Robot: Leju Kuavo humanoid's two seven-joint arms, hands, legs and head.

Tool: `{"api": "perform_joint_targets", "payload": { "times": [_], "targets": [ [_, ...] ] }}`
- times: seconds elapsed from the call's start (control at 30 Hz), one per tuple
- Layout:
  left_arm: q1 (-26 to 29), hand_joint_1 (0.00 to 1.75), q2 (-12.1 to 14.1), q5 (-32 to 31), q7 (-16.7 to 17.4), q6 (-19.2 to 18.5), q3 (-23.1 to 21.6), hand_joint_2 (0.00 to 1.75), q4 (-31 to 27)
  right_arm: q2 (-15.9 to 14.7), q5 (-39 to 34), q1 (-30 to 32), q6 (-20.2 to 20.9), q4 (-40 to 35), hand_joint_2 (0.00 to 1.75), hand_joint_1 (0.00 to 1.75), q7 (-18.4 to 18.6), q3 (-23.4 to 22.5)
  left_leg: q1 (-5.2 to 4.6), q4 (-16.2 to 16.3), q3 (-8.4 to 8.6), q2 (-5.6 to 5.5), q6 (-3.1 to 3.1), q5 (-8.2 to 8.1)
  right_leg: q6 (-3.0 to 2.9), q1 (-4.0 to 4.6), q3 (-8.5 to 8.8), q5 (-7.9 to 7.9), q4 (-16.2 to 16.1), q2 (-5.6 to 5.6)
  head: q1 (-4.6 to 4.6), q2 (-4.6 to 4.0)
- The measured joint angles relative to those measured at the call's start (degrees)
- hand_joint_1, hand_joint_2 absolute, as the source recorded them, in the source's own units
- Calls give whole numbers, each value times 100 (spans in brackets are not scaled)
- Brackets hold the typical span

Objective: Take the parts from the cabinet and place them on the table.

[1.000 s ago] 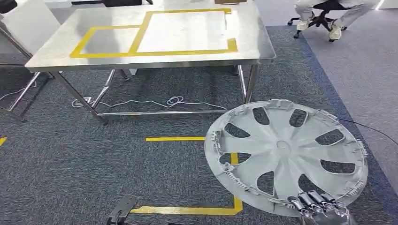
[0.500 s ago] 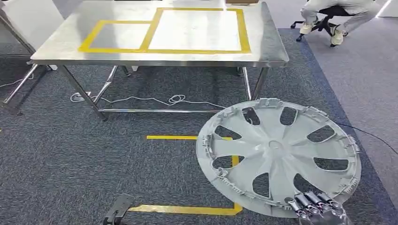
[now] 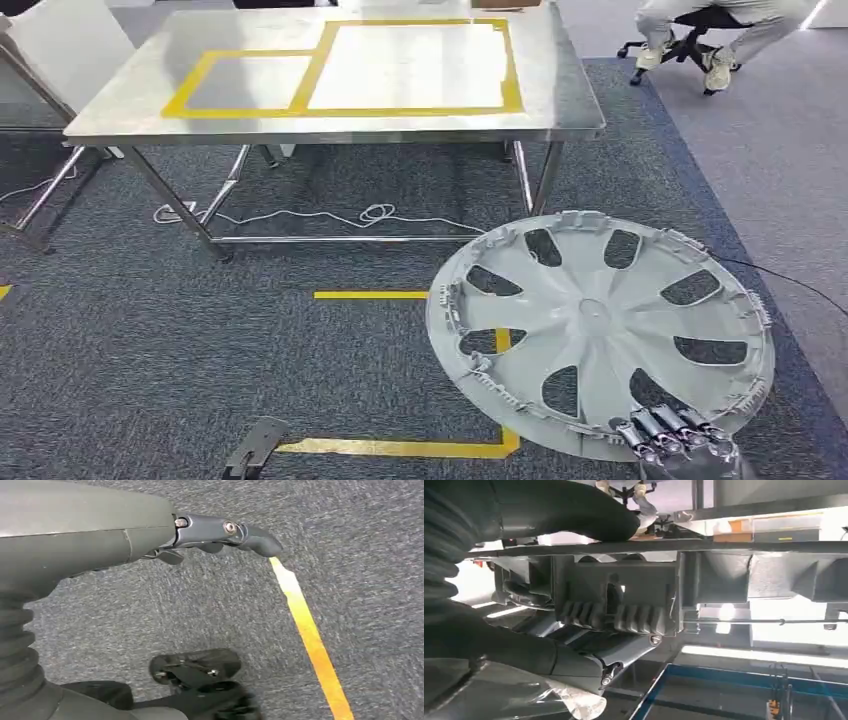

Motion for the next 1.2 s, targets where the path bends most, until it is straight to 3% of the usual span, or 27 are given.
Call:
{"api": "perform_joint_targets", "payload": {
  "times": [0.03,0.07,0.13,0.17,0.2,0.23,0.27,0.3,0.5,0.63,1.2],
  "targets": [
    [9,0,0,-2,0,2,0,175,0,6,0,14,0,0,175,143,-11,-2,27,49,-15,1,-23,44,2,-9,4,-1,2,1,0,0],
    [9,0,2,-4,0,4,0,175,0,30,0,28,0,0,175,143,-33,-4,48,-141,76,3,-40,210,4,-17,7,-2,7,2,0,0],
    [-1,0,2,-4,11,20,0,175,0,59,0,39,0,0,175,143,-61,-9,78,-1148,567,12,-54,758,41,-50,27,-15,19,11,-2,0],
    [-3,0,2,-4,17,24,0,175,0,70,0,40,0,0,175,143,-70,-9,90,-1646,799,14,-54,897,74,-52,37,-21,19,11,-9,0],
    [-18,0,0,-7,22,28,0,175,0,72,0,36,0,0,175,143,-68,-9,46,-1738,839,12,-37,806,127,-23,15,-20,35,17,-15,0],
    [-31,0,-2,-7,37,39,0,175,0,72,0,37,0,0,175,143,-68,-9,44,-1738,818,9,1,823,168,-28,-8,-1,23,23,-24,0],
    [-22,0,-11,-11,42,42,0,175,0,72,0,37,0,0,175,143,-68,-13,63,-1774,810,5,-17,843,98,-14,-19,-49,56,29,-9,0],
    [-11,0,-9,-11,52,42,0,175,0,72,-2,44,0,0,175,143,-61,-15,52,-1772,810,2,-14,843,63,-24,-16,-19,42,19,-13,0],
    [-9,0,-11,-13,68,52,2,175,0,72,-2,45,0,0,175,143,-59,-15,17,-1768,804,2,76,846,181,-49,30,49,-66,24,-15,0],
    [-9,0,-9,-13,70,52,2,175,0,72,-2,46,0,0,175,143,-59,-15,4,-1762,800,3,91,848,244,-63,32,58,-81,24,-15,0],
    [-10,0,-22,-7,136,20,2,175,0,72,-2,97,0,0,175,143,-59,-79,17,-1763,802,4,96,853,252,-50,27,60,-76,24,-15,0]
  ]
}}
